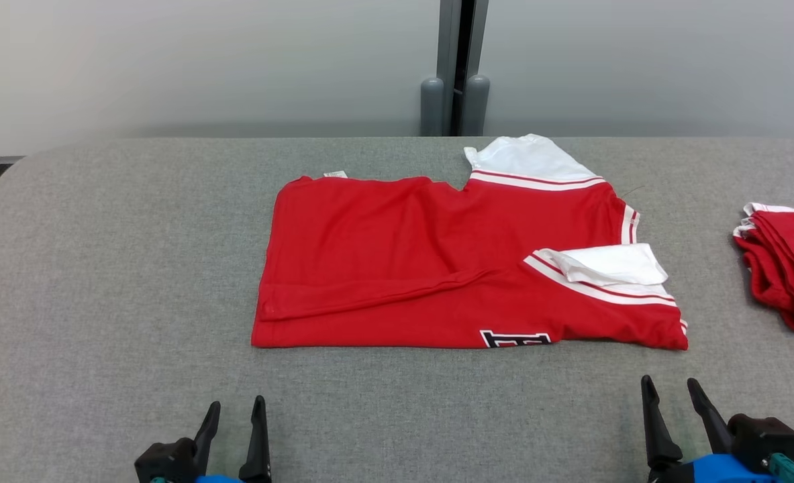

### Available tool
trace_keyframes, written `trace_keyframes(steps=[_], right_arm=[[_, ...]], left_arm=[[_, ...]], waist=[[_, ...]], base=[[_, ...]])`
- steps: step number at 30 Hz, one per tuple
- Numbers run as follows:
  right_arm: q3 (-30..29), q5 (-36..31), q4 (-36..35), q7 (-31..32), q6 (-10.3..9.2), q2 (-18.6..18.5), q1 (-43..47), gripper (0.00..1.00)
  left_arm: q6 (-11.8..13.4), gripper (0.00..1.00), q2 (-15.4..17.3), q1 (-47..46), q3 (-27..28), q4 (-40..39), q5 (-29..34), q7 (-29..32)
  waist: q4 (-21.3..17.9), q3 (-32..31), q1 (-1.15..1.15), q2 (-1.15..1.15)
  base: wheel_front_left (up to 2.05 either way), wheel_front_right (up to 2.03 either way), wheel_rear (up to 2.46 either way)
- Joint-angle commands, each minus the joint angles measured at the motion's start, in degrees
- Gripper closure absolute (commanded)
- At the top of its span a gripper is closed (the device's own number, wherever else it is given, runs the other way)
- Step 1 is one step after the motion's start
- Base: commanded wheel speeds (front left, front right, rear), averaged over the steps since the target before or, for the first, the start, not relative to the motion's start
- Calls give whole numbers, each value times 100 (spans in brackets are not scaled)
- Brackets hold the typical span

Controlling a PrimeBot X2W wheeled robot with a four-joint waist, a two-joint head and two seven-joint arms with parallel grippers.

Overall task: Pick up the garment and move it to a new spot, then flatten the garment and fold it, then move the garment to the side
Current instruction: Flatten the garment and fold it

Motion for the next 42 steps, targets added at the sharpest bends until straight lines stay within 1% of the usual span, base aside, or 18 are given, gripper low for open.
trace_keyframes(steps=[1, 5, 10, 16, 17, 21, 25, 29, 34, 35, 36, 37, 38, 39, 42], right_arm=[[-3, 24, -43, -18, 0, -15, -58, 0], [4, 35, -110, -18, 0, -13, -237, 0], [56, 29, -174, -18, 0, -13, -464, 0], [55, -3, -265, -18, 0, -13, -834, 0], [-4, 5, -290, -18, 0, -13, -959, 0], [-176, 37, -281, -18, 0, -13, -1218, 0], [-431, -108, 95, -17, 0, -10, -1457, 0], [-535, -314, 756, -2, 0, -11, -1632, 0], [-645, -326, 1537, 46, -6, 5, -1542, 0], [-633, -328, 1642, 59, -7, 7, -1510, 0], [-608, -302, 1714, 62, -7, 9, -1481, 31], [-576, -271, 1784, 66, -7, 17, -1459, 66], [-537, -243, 1832, 74, -6, 29, -1443, 100], [-516, -224, 1852, 75, -5, 36, -1432, 100], [-480, -152, 1696, 72, -4, 43, -1445, 100]], left_arm=[[7, 0, 3, -106, -42, -56, -25, 0], [-28, 0, 3, -428, -37, -32, -194, 0], [-47, 0, 3, -854, -3, 39, -204, 0], [-70, 0, 2, -1342, 121, 383, -70, 0], [-77, 0, 2, -1475, 140, 533, 35, 2], [-90, 0, 1, -1605, 176, 777, 103, 16], [-100, 0, 2, -1628, 150, 955, 119, 50], [-109, 0, 3, -1611, 108, 1053, 108, 58], [-110, 0, 2, -1497, -15, 1108, 74, 57], [-110, 7, 0, -1468, -50, 1133, 57, 57], [-111, 27, 0, -1436, -84, 1165, 24, 57], [-111, 60, -1, -1407, -144, 1201, -19, 58], [-112, 97, -13, -1383, -217, 1227, -51, 61], [-113, 100, -25, -1366, -309, 1252, -108, 68], [-114, 100, -46, -1378, -468, 1284, -255, 71]], waist=[[4, 60, 1, 0], [14, 282, 1, 0], [-19, 558, 1, 0], [-117, 935, 1, 0], [-151, 1060, 1, 0], [-188, 1264, 1, 0], [-189, 1389, 1, 0], [-151, 1422, 1, 0], [-94, 1374, 1, 0], [-91, 1360, 1, 0], [-91, 1345, 1, 0], [-95, 1335, 1, 0], [-99, 1324, 1, 0], [-105, 1314, 1, 0], [-118, 1277, 1, 0]], base=[[0, 0, 0], [0, 0, 0], [0, 0, 0], [0, 0, 0], [0, 0, 0], [0, 0, 0], [0, 0, 0], [0, 0, 0], [0, 0, 0], [0, 0, 0], [0, 0, 0], [0, 0, 0], [0, 0, 0], [0, 0, 0], [0, 0, 0]])
